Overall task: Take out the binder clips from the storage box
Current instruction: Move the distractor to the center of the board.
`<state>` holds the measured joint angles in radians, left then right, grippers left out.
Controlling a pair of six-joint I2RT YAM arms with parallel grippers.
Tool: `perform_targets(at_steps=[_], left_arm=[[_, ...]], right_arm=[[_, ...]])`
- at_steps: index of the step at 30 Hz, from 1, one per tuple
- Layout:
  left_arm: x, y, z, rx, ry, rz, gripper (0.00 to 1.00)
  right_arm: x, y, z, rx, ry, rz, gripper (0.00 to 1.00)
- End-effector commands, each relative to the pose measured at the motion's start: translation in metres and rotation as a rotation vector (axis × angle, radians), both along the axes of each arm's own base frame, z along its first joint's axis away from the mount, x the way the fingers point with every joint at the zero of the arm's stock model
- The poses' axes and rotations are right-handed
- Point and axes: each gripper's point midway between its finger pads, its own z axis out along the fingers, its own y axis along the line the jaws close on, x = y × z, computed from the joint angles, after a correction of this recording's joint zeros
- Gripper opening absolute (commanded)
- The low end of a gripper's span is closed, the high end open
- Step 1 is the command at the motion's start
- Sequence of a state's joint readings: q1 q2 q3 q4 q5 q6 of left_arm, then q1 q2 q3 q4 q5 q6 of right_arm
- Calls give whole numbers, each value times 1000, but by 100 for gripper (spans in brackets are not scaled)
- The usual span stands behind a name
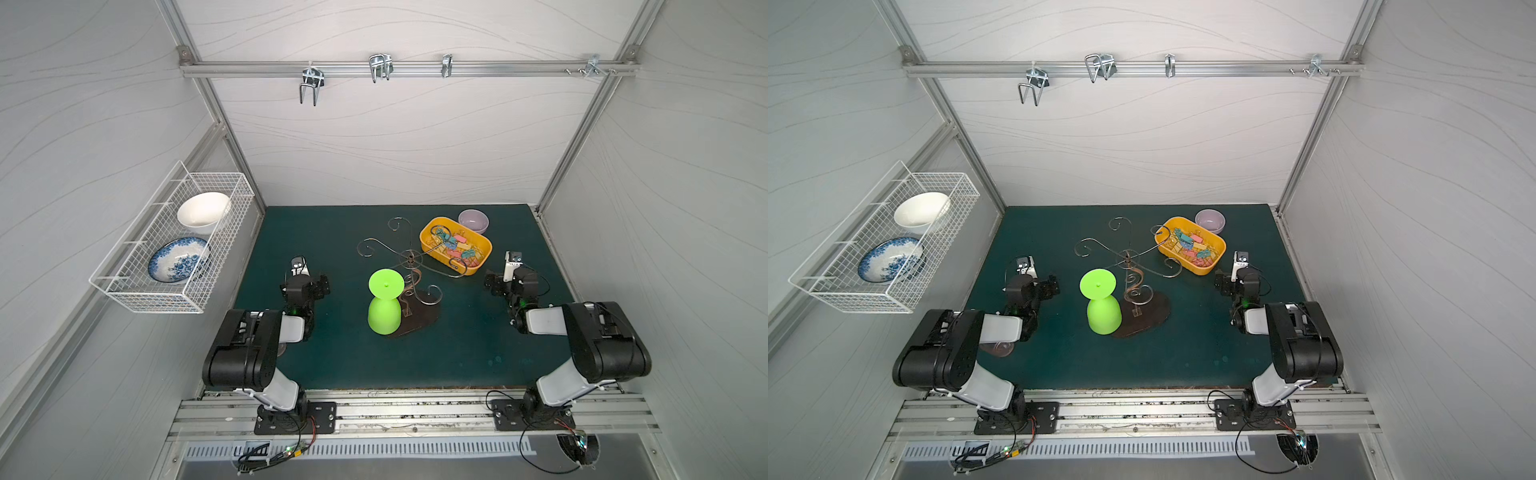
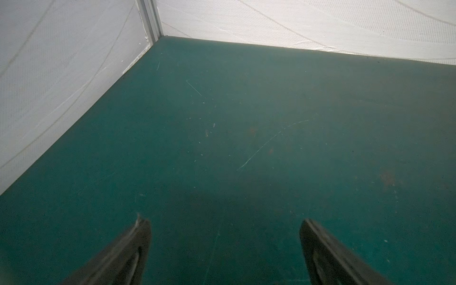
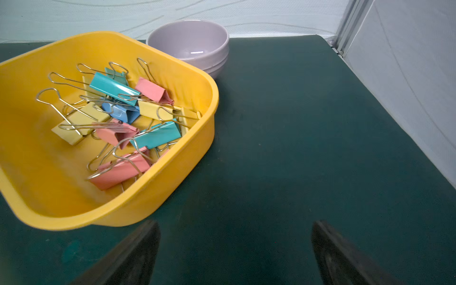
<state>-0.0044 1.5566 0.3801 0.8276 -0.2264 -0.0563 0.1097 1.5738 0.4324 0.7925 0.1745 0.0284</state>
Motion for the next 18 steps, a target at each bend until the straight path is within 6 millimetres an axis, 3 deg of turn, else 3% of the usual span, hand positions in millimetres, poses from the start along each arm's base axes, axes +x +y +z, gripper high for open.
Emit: perform_targets(at_steps=[1,12,18], left_arm=[[12,0,20,-2,-63,-5,99],[9,1,22,6,-77,6,98],[-5,12,44,12,-112,87,99]], right_arm=[[2,4,5,6,-15,30,99],[0,6,7,-13,-26,25,99],[-3,13,17,-35,-42,57,99]])
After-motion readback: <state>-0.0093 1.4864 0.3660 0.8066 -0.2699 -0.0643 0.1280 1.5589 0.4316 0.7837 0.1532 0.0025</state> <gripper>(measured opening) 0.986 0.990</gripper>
